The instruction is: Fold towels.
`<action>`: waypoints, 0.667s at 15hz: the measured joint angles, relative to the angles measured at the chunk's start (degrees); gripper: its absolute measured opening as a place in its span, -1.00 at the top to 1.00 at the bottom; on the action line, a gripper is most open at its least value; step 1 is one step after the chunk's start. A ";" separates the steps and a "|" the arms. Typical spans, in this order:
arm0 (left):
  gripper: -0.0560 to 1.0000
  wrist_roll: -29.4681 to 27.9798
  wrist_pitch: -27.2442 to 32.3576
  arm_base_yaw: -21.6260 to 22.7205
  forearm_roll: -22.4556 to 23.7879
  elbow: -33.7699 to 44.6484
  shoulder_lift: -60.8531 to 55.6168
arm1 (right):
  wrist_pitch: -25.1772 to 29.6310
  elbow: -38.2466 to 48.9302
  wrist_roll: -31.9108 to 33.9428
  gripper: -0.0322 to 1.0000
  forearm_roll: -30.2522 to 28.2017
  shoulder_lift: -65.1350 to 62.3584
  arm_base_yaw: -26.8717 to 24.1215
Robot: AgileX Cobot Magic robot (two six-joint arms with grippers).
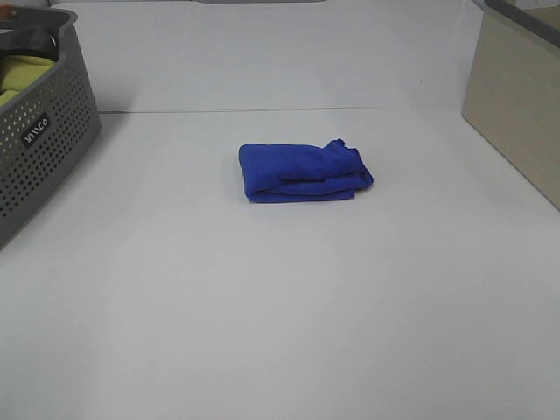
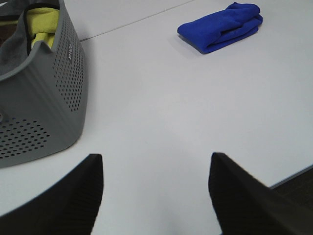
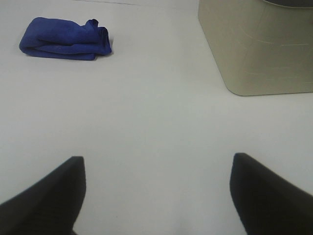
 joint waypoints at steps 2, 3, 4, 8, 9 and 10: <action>-0.25 0.00 0.00 0.00 0.00 0.00 0.00 | 0.00 0.00 0.00 -0.55 0.29 0.00 0.00; -0.25 0.00 0.00 0.00 0.00 0.00 -0.06 | 0.00 0.00 0.00 -0.55 0.40 0.00 0.00; -0.25 0.00 0.00 0.00 0.00 0.00 -0.06 | 0.00 0.00 0.00 -0.55 0.40 0.00 0.00; -0.25 0.00 0.00 0.00 0.00 0.00 -0.06 | 0.00 0.00 0.00 -0.55 0.40 0.00 0.00; -0.25 0.00 0.00 0.00 0.00 0.00 -0.06 | 0.00 0.00 0.00 -0.55 0.40 0.00 0.00; -0.25 0.00 0.00 0.00 0.00 0.00 -0.06 | 0.00 0.00 0.00 -0.55 0.40 0.00 0.00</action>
